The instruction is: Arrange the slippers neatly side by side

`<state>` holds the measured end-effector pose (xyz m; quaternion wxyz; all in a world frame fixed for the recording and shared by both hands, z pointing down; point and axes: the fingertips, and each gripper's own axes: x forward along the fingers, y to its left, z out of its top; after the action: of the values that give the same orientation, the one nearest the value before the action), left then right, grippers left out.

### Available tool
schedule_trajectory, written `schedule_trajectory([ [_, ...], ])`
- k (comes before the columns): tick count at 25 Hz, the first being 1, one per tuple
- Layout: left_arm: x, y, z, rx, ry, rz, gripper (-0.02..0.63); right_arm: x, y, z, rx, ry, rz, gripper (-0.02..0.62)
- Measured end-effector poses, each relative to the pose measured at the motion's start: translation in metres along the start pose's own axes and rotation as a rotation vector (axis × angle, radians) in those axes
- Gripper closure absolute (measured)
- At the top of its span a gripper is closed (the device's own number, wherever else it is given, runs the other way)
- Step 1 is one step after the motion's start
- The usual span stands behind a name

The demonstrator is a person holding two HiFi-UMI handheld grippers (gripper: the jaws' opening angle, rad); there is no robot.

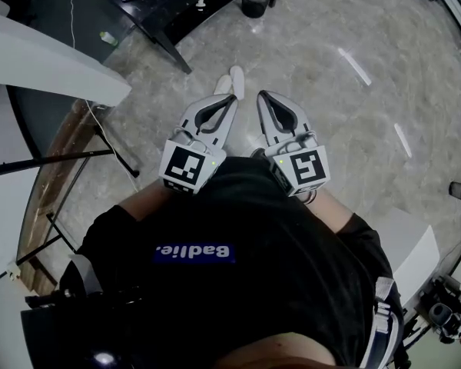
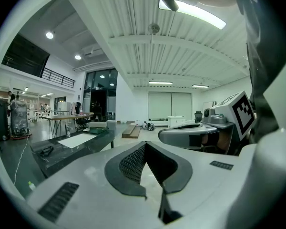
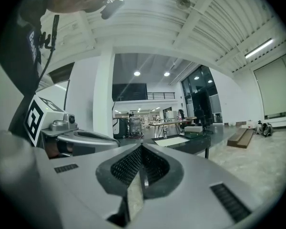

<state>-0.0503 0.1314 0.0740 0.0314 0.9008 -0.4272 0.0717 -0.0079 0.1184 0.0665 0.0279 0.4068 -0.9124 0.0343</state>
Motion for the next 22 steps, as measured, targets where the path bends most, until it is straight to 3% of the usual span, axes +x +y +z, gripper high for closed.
schedule_trajectory([
  [17,0.019,-0.005,-0.011,-0.048,0.041,0.074,0.606,-0.014,-0.033,-0.021,0.077,0.035,-0.01,0.597],
  [22,0.04,-0.033,-0.021,-0.039,0.048,0.108,0.606,-0.04,-0.059,-0.037,0.083,0.013,0.018,0.597],
])
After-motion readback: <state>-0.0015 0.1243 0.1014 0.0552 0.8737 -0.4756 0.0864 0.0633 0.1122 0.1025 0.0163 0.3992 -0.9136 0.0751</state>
